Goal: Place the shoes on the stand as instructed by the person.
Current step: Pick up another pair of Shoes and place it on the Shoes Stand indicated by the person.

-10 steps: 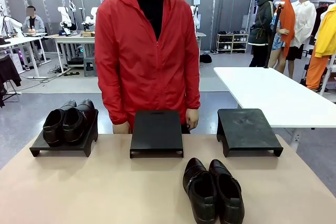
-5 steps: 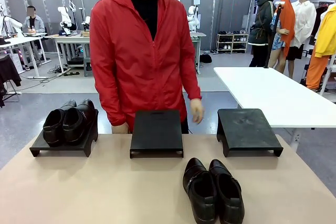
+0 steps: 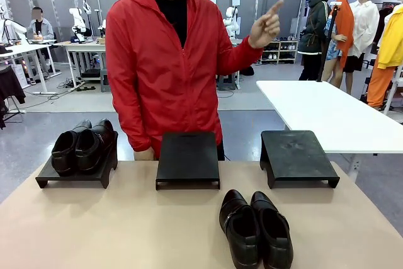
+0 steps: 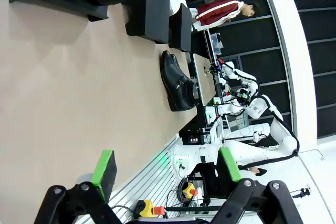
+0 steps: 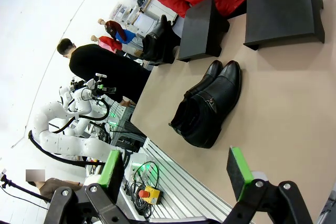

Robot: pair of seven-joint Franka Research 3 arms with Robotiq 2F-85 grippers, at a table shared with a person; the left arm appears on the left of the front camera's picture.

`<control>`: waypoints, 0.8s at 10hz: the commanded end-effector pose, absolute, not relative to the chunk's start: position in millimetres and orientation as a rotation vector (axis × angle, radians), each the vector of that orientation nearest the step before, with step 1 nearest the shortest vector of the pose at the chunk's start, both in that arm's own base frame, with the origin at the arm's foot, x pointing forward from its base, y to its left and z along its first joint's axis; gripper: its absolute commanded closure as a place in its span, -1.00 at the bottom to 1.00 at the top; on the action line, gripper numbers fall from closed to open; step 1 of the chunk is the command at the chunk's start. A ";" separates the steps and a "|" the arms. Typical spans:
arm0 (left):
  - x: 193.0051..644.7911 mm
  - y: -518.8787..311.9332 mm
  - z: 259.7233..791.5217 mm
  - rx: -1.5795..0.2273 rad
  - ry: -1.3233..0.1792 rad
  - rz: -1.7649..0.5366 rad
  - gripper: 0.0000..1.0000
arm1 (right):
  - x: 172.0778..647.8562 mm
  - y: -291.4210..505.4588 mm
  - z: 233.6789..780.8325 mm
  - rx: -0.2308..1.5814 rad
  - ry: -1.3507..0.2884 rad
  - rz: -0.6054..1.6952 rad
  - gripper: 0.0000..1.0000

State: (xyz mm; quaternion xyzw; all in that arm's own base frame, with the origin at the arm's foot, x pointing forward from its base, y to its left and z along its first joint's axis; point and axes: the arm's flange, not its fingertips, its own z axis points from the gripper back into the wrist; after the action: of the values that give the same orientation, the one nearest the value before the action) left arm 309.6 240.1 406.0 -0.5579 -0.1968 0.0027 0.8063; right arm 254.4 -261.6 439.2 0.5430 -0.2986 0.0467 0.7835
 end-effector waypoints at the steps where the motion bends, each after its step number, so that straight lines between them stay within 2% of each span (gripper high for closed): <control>1: 305.4 238.2 406.9 -1.204 -0.433 -0.017 -0.95 | 254.5 -262.9 440.2 1.176 -0.666 0.121 -1.00; 8: 305.4 238.2 406.9 -1.204 -0.433 -0.017 -0.95 | 254.5 -262.9 440.2 1.176 -0.666 0.121 -1.00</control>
State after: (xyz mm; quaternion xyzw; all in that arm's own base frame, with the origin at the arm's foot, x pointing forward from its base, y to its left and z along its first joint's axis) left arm 309.4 239.9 406.1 -0.5584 -0.1966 0.0025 0.8060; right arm 254.4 -261.6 439.2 0.5430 -0.2986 0.0468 0.7834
